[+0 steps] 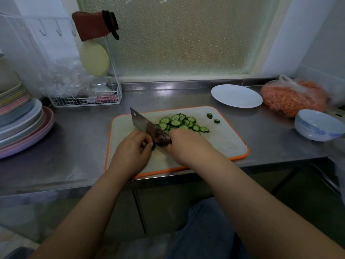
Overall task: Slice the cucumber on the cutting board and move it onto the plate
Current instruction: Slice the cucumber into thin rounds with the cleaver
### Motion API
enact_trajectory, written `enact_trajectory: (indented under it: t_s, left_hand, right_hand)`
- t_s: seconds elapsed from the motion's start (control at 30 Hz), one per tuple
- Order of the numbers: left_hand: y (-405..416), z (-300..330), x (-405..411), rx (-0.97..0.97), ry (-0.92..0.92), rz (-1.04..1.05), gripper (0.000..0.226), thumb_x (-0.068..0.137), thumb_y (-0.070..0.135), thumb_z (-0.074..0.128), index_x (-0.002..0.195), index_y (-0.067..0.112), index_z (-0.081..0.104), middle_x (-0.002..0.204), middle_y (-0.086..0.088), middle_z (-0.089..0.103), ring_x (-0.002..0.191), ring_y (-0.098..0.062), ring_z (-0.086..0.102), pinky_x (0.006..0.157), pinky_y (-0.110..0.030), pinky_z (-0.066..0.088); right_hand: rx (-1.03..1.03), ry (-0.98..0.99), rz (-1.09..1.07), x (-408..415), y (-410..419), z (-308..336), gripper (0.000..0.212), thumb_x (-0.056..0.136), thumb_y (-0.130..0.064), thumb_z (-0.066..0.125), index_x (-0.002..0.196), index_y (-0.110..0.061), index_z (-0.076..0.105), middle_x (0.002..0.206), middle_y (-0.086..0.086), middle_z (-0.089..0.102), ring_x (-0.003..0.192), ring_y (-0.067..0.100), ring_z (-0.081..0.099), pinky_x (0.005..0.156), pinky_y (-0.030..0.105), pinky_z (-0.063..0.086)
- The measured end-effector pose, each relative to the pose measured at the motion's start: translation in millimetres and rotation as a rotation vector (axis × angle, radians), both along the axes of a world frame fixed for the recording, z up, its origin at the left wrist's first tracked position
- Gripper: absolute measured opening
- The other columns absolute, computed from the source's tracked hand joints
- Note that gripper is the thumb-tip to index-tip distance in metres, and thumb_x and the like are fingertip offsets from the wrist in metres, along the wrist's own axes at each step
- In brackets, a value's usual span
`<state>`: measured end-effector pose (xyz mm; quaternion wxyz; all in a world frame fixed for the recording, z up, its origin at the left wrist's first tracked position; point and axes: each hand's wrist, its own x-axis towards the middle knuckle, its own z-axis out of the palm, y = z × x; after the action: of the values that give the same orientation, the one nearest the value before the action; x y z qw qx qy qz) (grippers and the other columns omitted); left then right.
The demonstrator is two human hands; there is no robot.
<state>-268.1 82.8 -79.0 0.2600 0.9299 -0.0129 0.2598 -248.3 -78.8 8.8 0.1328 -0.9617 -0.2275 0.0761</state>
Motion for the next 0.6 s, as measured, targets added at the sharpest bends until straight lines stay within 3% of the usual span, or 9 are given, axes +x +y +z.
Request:
enact_trajectory:
  t_s: [0.2,0.37,0.43,0.5,0.6]
  left_hand:
    - [0,0,0,0.007,0.003,0.007,0.016,0.083,0.014,0.064,0.079,0.026,0.054,0.083,0.005,0.051,0.070,-0.012,0.046,0.065,-0.027,0.035]
    - [-1,1,-3,0.041,0.004,0.025,0.007,0.083,0.015,0.065,0.082,0.019,0.060,0.084,0.006,0.052,0.070,-0.010,0.045,0.063,-0.024,0.032]
    - [0,1,-5,0.034,-0.003,0.047,0.007,0.082,0.016,0.066,0.081,0.019,0.060,0.083,0.008,0.051,0.068,-0.008,0.045,0.059,-0.020,0.030]
    - [1,0,-7,0.032,-0.004,0.054,0.008,0.082,0.016,0.065,0.080,0.020,0.059,0.083,0.009,0.051,0.068,-0.008,0.045,0.058,-0.012,0.030]
    - [1,-1,-7,0.021,0.010,0.046,0.007,0.083,0.017,0.065,0.081,0.020,0.059,0.085,0.009,0.050,0.068,-0.005,0.045,0.060,-0.014,0.032]
  right_hand:
    - [-0.036,0.047,-0.039,3,10,-1,0.023,0.095,-0.014,0.048,0.115,-0.010,0.059,0.112,0.010,0.061,0.101,0.029,0.059,0.071,0.031,0.041]
    - [-0.035,0.132,-0.051,10,24,-15,0.024,0.095,-0.019,0.050,0.115,-0.010,0.062,0.113,0.012,0.063,0.101,0.030,0.060,0.074,0.032,0.043]
    - [-0.027,0.177,-0.046,15,22,-12,0.024,0.095,-0.020,0.052,0.114,-0.009,0.062,0.107,0.011,0.064,0.096,0.029,0.061,0.071,0.030,0.043]
    - [0.011,0.223,-0.039,18,15,-7,0.025,0.095,-0.021,0.052,0.112,-0.006,0.062,0.087,0.009,0.060,0.079,0.026,0.058,0.060,0.028,0.043]
    - [0.065,0.239,-0.042,16,6,-3,0.025,0.094,-0.023,0.050,0.108,-0.005,0.061,0.073,0.006,0.052,0.064,0.021,0.051,0.052,0.028,0.041]
